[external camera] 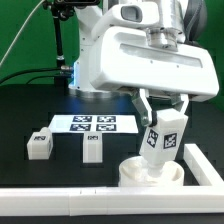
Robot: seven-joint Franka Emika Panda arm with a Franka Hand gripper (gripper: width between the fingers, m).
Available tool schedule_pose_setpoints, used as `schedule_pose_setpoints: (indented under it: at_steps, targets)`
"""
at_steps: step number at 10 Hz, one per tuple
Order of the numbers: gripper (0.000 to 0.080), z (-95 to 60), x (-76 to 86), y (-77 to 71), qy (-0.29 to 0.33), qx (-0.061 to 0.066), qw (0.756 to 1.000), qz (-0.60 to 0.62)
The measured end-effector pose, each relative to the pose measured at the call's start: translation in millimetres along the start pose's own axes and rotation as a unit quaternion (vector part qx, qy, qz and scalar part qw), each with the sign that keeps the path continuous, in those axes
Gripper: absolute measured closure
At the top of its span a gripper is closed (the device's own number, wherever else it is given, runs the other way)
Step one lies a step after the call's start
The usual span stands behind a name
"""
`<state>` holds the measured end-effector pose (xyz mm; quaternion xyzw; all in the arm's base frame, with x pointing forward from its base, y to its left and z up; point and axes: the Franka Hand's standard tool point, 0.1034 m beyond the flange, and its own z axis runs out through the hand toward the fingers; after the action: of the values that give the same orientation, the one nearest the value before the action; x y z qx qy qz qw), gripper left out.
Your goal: Assemble stool
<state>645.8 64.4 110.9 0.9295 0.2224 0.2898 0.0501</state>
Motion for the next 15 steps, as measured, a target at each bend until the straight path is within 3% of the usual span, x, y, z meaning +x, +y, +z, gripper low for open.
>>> schedule_pose_setpoints:
  at_steps: [6,13,15]
  targets:
    - [0.0475,9.6,-15.5,-10.3,-0.01,0.006,1.0,0.0]
    - [0.0475,10.5,-17.1,-6.4,-0.016,0.006,1.0,0.005]
    - [0.0475,17.0,-23.5,-14.7,-0.013,0.007,1.0,0.004]
